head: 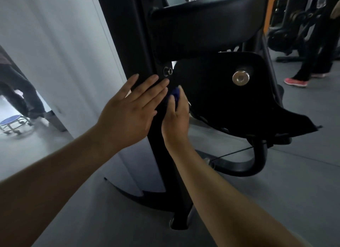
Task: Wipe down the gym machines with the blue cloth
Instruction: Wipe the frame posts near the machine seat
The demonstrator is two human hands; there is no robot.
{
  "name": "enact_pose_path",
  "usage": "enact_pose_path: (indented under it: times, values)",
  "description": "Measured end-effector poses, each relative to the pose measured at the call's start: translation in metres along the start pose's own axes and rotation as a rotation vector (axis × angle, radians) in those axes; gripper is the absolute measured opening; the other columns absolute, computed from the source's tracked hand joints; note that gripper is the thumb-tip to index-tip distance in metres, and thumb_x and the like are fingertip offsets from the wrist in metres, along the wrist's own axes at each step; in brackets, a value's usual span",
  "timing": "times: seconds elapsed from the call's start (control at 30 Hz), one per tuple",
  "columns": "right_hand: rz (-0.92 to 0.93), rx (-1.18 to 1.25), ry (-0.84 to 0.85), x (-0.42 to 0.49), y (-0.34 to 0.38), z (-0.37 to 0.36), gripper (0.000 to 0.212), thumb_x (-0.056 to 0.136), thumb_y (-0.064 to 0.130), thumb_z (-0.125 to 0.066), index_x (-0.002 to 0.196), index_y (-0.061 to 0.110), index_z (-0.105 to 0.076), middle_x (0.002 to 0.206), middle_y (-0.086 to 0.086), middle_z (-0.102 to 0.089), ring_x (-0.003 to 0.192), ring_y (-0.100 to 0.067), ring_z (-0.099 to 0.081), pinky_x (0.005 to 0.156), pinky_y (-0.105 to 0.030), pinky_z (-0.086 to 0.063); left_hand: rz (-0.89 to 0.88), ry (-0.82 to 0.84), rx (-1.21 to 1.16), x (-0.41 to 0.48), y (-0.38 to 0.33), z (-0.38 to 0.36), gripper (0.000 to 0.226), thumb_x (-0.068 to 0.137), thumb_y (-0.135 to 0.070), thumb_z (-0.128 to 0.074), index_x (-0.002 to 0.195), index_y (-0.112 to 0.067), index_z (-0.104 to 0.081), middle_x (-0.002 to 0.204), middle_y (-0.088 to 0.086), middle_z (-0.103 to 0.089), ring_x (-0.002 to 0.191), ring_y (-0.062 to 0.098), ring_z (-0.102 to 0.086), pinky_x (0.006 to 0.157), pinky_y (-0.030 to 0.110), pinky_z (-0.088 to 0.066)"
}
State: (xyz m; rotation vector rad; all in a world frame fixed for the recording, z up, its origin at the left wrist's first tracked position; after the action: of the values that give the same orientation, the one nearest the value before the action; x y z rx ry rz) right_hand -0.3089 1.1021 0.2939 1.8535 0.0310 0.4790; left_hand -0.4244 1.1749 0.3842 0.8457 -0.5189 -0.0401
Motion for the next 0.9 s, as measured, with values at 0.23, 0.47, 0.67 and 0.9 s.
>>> enact_pose_path:
  times: [0.23, 0.47, 0.67, 0.9]
  values:
    - [0.046, -0.091, 0.005, -0.027, -0.022, 0.004, 0.053, 0.118, 0.037, -0.038, 0.17, 0.033, -0.029, 0.171, 0.024, -0.03, 0.155, 0.012, -0.025, 0.132, -0.036, -0.028, -0.022, 0.023, -0.002, 0.001, 0.004, 0.003, 0.065, 0.115, -0.033, -0.024, 0.175, -0.012, -0.012, 0.184, 0.007, -0.002, 0.17, 0.025, -0.002, 0.137, 0.054, -0.009]
    - [0.191, -0.107, 0.06, -0.012, -0.004, -0.007, 0.055, 0.118, 0.04, -0.037, 0.171, 0.031, -0.024, 0.177, 0.019, -0.02, 0.162, 0.005, -0.013, 0.135, -0.042, -0.022, -0.025, 0.09, 0.017, 0.001, -0.002, 0.005, 0.068, 0.111, -0.036, -0.016, 0.175, -0.011, -0.015, 0.184, 0.008, 0.0, 0.17, 0.027, 0.002, 0.136, 0.056, -0.007]
    - [0.255, -0.267, 0.084, -0.07, -0.025, -0.007, 0.062, 0.118, 0.032, -0.04, 0.174, 0.023, -0.015, 0.181, 0.012, -0.012, 0.167, -0.006, -0.001, 0.136, -0.046, -0.014, -0.067, 0.079, 0.046, -0.001, 0.007, 0.001, 0.074, 0.108, -0.033, 0.013, 0.175, -0.012, -0.012, 0.183, 0.01, 0.0, 0.17, 0.028, -0.001, 0.137, 0.054, -0.007]
    - [0.113, -0.097, -0.081, -0.035, -0.011, -0.024, 0.054, 0.119, 0.036, -0.035, 0.171, 0.031, -0.025, 0.179, 0.014, -0.021, 0.165, -0.003, -0.011, 0.135, -0.045, -0.02, -0.066, 0.077, 0.025, 0.001, 0.008, 0.006, 0.073, 0.108, -0.03, 0.01, 0.175, -0.012, -0.015, 0.184, 0.009, -0.002, 0.17, 0.028, -0.002, 0.137, 0.054, -0.008]
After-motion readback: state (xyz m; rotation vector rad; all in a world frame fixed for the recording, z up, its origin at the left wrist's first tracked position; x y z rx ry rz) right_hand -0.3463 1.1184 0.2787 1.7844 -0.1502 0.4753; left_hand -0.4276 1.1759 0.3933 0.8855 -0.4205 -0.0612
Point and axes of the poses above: each hand's wrist, its own x-axis towards the middle knuckle, its own z-axis out of the back of the hand, y = z × x, the point moved 1 cm from there along x, towards the middle knuckle
